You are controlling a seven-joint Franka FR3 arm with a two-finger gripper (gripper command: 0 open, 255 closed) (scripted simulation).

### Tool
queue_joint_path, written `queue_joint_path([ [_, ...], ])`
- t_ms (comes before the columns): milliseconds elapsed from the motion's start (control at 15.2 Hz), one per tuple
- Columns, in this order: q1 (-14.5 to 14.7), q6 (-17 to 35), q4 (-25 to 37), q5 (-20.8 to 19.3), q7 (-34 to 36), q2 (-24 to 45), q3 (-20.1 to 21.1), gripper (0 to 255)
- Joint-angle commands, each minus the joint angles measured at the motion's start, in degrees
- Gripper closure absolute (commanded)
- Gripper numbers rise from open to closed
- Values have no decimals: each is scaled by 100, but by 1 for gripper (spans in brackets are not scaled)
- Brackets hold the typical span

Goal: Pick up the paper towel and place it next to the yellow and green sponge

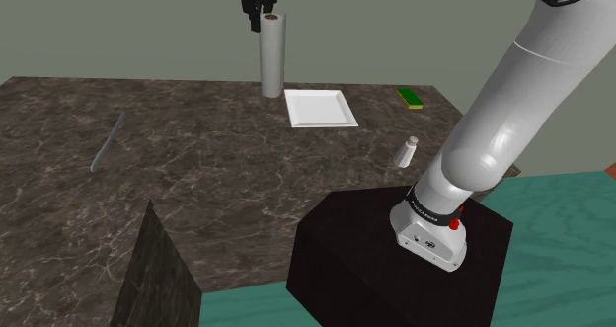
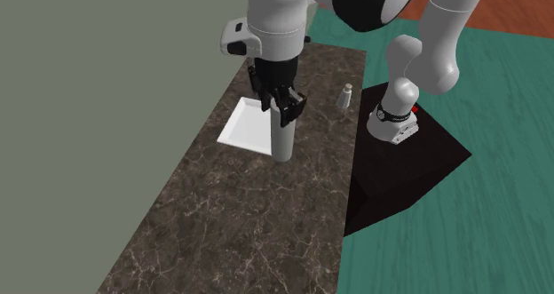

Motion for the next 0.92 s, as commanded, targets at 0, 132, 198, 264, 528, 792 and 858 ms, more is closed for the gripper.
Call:
queue_joint_path([
  [0,11,-168,192,-4,17,28,10,255],
  [132,14,-331,386,-9,16,59,13,255],
  [198,15,-414,486,-12,16,77,14,255],
  [264,17,-497,589,-15,17,97,15,255],
  [528,26,-837,1025,-33,19,194,22,255],
  [792,40,-1193,1508,-56,24,323,32,255],
  [858,45,-1285,1637,-64,26,361,34,255],
])
